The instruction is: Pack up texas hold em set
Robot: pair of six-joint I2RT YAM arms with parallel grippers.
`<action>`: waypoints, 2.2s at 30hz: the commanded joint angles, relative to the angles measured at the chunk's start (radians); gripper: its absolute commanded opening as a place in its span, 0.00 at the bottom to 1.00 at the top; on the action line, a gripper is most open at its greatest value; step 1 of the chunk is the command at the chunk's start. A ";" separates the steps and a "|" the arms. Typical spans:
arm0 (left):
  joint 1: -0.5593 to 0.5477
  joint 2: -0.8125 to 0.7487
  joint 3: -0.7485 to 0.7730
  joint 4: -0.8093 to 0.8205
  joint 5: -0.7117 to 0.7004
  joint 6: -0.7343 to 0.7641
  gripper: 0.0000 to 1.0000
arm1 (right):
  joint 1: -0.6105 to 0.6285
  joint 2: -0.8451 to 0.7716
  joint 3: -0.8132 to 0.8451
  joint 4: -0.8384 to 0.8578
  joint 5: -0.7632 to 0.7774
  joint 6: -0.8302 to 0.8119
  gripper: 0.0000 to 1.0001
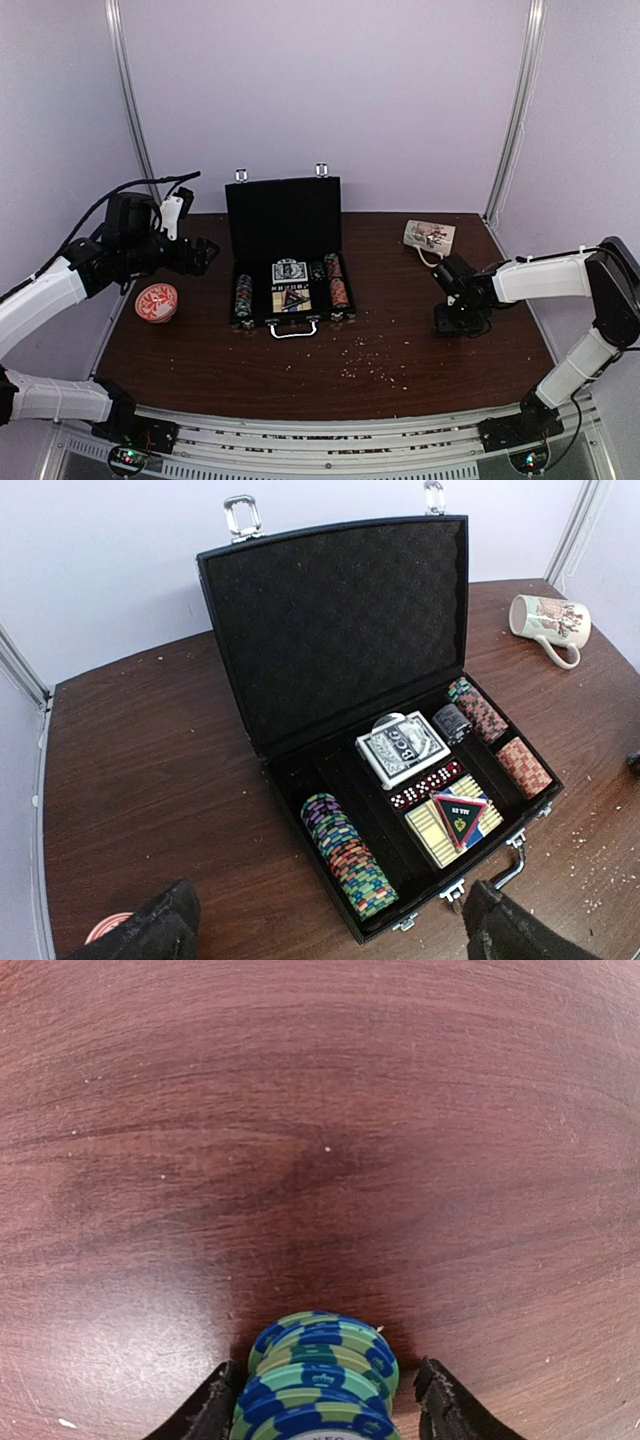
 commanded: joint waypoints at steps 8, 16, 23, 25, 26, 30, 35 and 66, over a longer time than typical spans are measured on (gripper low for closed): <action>0.003 -0.007 -0.009 0.052 0.019 0.006 0.95 | -0.001 0.051 -0.010 -0.028 -0.035 -0.026 0.45; 0.002 -0.010 -0.007 0.050 0.029 -0.005 0.94 | 0.020 0.060 0.006 -0.037 -0.044 -0.050 0.29; 0.000 -0.093 -0.112 0.171 0.230 -0.230 0.88 | 0.035 0.025 0.092 -0.116 -0.067 -0.109 0.21; -0.021 -0.130 -0.190 0.277 0.214 -0.303 0.87 | 0.041 0.024 0.123 -0.147 -0.067 -0.128 0.20; -0.032 -0.144 -0.232 0.339 0.206 -0.339 0.86 | 0.044 0.023 0.137 -0.159 -0.071 -0.136 0.20; -0.079 -0.143 -0.335 0.539 0.186 -0.470 0.84 | 0.068 0.020 0.202 -0.207 -0.094 -0.174 0.18; -0.219 -0.034 -0.360 0.739 0.144 -0.573 0.83 | 0.124 0.048 0.316 -0.258 -0.132 -0.223 0.16; -0.473 0.734 -0.176 1.382 0.398 -1.094 0.71 | 0.460 0.106 0.613 -0.380 -0.186 -0.359 0.16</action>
